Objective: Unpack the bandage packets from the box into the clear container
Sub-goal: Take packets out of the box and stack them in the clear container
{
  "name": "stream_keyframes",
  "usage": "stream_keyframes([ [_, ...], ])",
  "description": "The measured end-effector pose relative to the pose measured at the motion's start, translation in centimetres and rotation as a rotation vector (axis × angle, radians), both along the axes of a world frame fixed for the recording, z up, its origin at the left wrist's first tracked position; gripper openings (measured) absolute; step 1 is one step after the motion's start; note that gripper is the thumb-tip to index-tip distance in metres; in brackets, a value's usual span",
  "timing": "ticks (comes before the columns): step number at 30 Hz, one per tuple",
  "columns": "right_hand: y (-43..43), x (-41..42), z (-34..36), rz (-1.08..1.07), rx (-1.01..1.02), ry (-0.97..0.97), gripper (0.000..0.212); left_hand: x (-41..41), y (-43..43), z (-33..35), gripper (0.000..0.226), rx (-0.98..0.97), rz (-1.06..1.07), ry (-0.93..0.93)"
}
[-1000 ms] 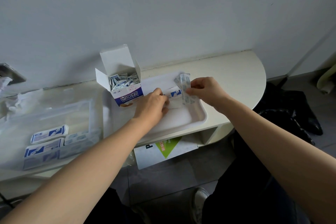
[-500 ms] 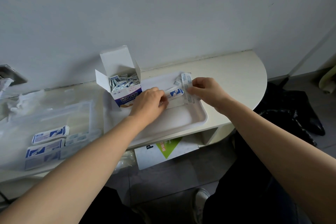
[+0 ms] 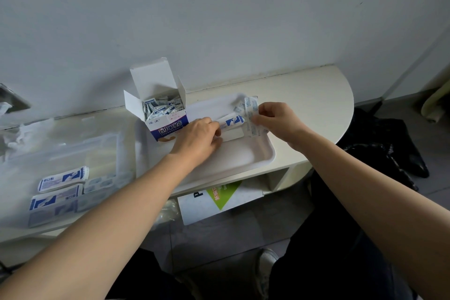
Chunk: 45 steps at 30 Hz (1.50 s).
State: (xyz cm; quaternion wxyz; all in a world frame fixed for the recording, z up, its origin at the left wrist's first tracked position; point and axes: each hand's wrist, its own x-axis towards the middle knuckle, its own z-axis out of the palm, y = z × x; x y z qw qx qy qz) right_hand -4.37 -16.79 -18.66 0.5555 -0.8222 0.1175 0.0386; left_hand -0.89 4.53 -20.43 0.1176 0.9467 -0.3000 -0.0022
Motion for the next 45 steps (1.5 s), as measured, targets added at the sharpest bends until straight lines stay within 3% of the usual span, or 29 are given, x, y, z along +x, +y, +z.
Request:
stream_keyframes([
  [3,0.0,-0.1,0.0,0.002,0.003,0.003,0.017,-0.1,0.2,-0.1,0.025,0.007,-0.011,0.012],
  [10,-0.1,-0.3,-0.5,0.014,0.009,0.008,0.016,-0.1,-0.2,0.0,0.006,0.139,-0.156,-0.176],
  [15,-0.4,-0.2,-0.1,0.012,0.015,-0.01,0.016,0.4,-0.2,0.8,0.011,-0.182,0.045,0.05],
  [21,-0.3,-0.2,-0.2,0.033,-0.005,-0.024,0.017,0.4,0.3,1.3,0.011,-0.263,0.138,0.247],
  [27,0.9,-0.8,0.1,0.3,-0.39,-0.171,0.004,0.2,0.7,1.8,0.009,-0.227,0.099,0.245],
  [30,2.2,-0.5,-0.2,0.423,-0.567,-0.239,0.01,-0.1,1.0,2.1,0.01,-0.201,0.055,0.204],
  [37,5.6,-0.4,-0.1,0.476,-0.888,-0.366,0.027,-1.3,2.0,2.6,0.018,-0.225,0.076,0.142],
  [41,6.4,-0.8,-1.4,0.497,-0.895,-0.377,0.035,-2.2,2.7,1.7,0.019,-0.15,0.076,0.156],
  [45,4.8,-0.9,-1.9,0.46,-0.805,-0.324,0.022,-2.5,3.2,0.8,0.016,-0.128,0.135,0.116],
])
